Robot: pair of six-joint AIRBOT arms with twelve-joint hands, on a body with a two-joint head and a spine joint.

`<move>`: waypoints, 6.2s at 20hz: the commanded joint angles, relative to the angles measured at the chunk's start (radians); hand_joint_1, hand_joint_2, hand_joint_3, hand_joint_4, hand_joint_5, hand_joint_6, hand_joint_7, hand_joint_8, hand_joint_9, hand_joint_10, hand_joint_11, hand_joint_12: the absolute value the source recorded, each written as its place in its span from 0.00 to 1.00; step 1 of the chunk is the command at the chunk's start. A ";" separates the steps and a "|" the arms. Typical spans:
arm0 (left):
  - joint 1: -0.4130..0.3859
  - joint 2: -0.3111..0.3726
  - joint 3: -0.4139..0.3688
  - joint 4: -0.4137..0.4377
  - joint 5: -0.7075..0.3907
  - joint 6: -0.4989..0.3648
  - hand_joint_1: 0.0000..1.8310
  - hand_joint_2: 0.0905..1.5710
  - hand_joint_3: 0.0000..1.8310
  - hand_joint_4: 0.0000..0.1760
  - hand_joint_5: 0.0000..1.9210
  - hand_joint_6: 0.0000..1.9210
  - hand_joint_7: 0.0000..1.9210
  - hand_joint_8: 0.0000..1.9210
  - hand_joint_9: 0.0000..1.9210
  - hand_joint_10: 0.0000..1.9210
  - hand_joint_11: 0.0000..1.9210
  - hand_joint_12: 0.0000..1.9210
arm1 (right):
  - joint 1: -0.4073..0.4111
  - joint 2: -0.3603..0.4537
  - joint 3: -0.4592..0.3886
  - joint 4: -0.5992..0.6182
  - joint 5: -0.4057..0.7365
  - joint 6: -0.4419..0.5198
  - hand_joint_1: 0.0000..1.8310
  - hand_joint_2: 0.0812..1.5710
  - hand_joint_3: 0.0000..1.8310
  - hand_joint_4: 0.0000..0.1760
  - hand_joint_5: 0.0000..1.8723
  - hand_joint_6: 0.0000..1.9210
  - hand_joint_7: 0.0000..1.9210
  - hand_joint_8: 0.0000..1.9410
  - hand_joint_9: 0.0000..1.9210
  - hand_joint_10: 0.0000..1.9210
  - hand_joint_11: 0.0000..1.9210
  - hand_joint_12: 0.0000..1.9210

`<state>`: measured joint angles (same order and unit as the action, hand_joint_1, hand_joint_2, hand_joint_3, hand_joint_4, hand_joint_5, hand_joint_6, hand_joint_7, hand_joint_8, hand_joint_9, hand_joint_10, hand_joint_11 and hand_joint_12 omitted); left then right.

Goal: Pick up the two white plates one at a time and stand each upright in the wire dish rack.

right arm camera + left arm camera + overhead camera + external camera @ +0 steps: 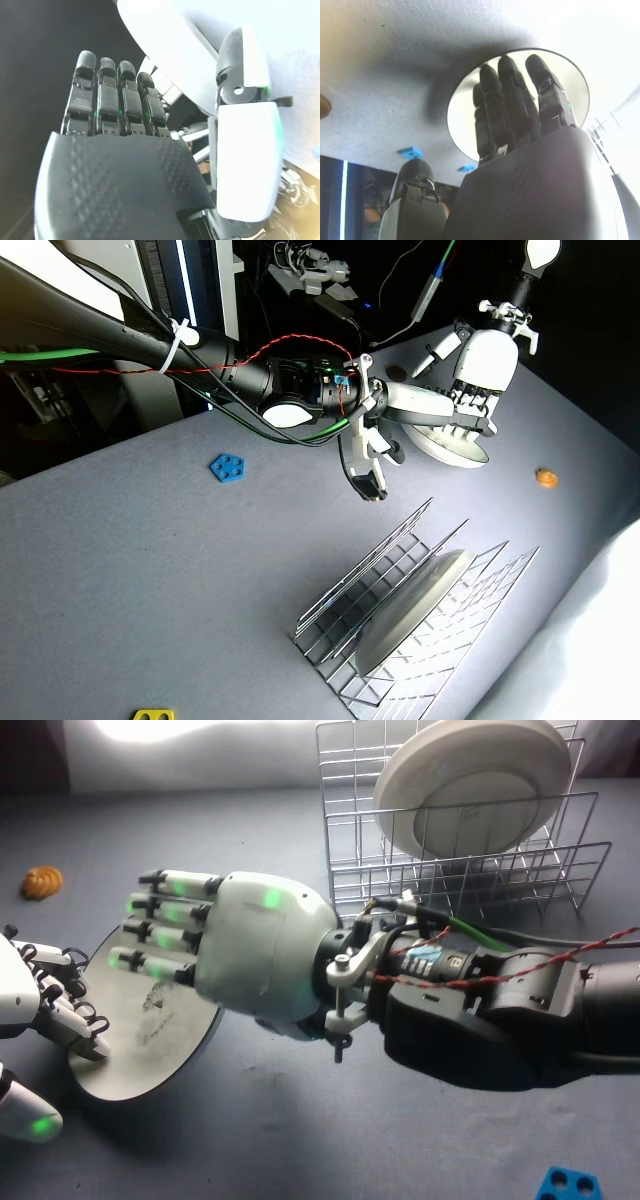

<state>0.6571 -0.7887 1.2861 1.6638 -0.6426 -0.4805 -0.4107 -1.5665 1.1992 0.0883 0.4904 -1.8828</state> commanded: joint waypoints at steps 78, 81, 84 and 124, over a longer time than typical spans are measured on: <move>-0.234 0.051 -0.001 0.014 -0.027 -0.003 0.00 0.71 0.00 0.00 0.27 0.00 0.34 0.00 0.27 0.00 0.00 0.34 | 0.245 0.293 -0.332 0.358 0.098 -0.136 0.66 0.70 0.00 0.11 0.52 0.56 0.51 0.48 0.60 0.00 0.34 0.60; -0.233 0.054 -0.001 0.014 -0.027 -0.004 0.00 0.71 0.00 0.00 0.26 0.00 0.33 0.00 0.26 0.00 0.00 0.32 | 0.300 0.321 -0.348 0.493 0.053 -0.233 0.66 0.70 0.00 0.13 0.51 0.57 0.51 0.49 0.60 0.00 0.34 0.61; -0.234 0.055 -0.003 0.014 -0.027 -0.004 0.00 0.71 0.00 0.00 0.27 0.00 0.34 0.00 0.28 0.00 0.00 0.34 | 0.357 0.347 -0.355 0.693 0.028 -0.356 0.66 0.70 0.00 0.12 0.51 0.57 0.50 0.49 0.59 0.00 0.33 0.61; -0.240 0.055 -0.013 0.053 -0.027 -0.026 0.00 0.72 0.00 0.00 0.29 0.00 0.35 0.00 0.29 0.00 0.00 0.33 | 0.489 0.407 -0.333 1.580 0.183 -1.022 0.66 0.70 0.00 0.11 0.51 0.57 0.51 0.49 0.59 0.01 0.32 0.58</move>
<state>0.4286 -0.7391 1.2713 1.7554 -0.6708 -0.5030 0.0692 -1.1648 0.8677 1.7416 0.6819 -2.9082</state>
